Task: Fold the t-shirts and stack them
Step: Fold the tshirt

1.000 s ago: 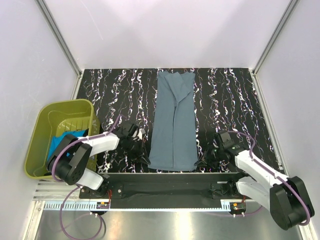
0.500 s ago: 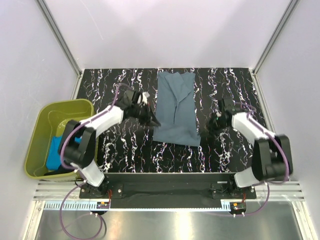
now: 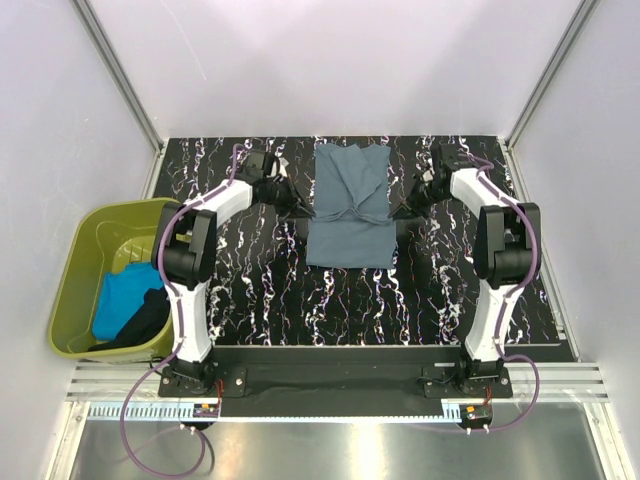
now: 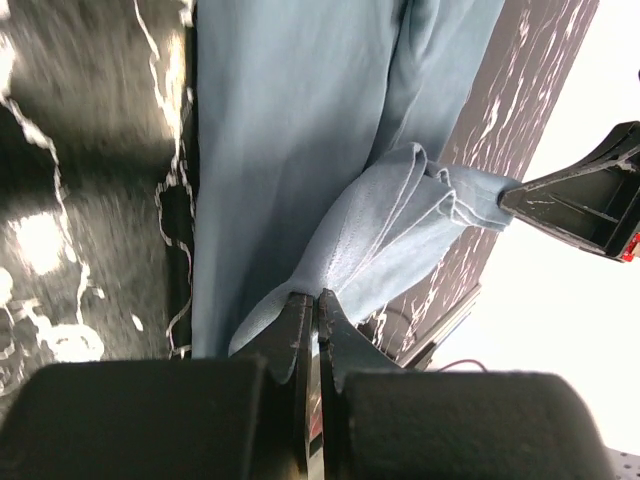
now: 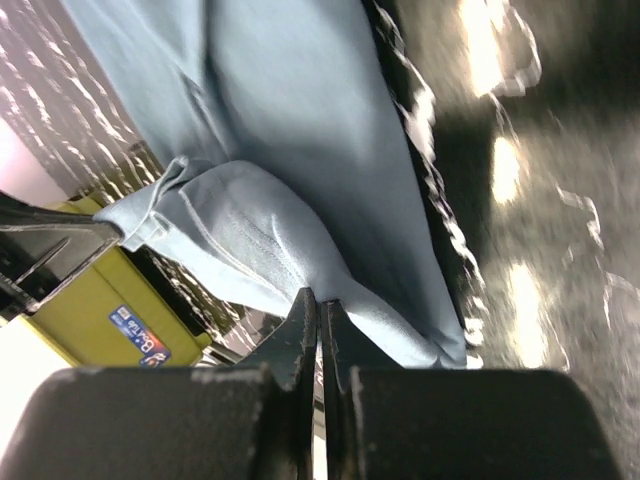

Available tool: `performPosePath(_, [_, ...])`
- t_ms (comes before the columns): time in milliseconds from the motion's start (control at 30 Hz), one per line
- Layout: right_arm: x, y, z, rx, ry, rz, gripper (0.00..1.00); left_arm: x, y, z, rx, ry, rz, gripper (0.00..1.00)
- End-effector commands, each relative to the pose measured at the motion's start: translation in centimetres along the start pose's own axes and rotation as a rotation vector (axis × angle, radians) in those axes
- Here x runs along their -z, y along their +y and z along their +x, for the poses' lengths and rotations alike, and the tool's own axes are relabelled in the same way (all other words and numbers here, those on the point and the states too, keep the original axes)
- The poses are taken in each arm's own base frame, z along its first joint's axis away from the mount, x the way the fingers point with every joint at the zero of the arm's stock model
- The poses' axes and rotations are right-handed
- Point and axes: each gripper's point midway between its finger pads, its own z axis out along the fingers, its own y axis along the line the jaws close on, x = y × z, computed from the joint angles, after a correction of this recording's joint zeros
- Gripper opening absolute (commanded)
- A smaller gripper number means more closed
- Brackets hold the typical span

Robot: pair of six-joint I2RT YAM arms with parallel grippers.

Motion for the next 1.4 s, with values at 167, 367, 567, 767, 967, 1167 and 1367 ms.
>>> performPosePath(167, [-0.1,2.2,-4.0,0.056,0.002,-0.075,0.0,-0.3,-2.1,-4.0,0.001,-0.066,0.057,0.0])
performPosePath(367, [-1.3,1.8,-4.9,0.047,0.035,-0.094,0.0,-1.4,-1.7,-4.6,0.026,-0.051,0.06,0.0])
performPosePath(567, [-1.8,2.1,-5.7,0.047,0.047,-0.124,0.0,-1.3,-1.1,-5.4,0.041,-0.077,0.042,0.0])
performPosePath(767, [-2.2,1.8,-6.5,0.019,0.044,-0.125,0.07,-1.6,-0.7,-6.0,0.04,-0.074,0.046,0.09])
performPosePath(967, [-0.7,0.0,-11.1,0.025,-0.056,-0.038,0.37,0.9,-0.2,-8.8,-0.155,-0.149,-0.14,0.38])
performPosePath(1167, [3.4,2.3,-7.3,0.172,-0.059,0.01,0.53,3.6,-4.1,-5.2,-0.327,-0.135,-0.087,0.4])
performPosePath(1367, [0.7,4.8,-2.1,0.2,0.022,-0.178,0.49,0.0,-5.4,-0.9,-0.312,-0.024,0.054,0.38])
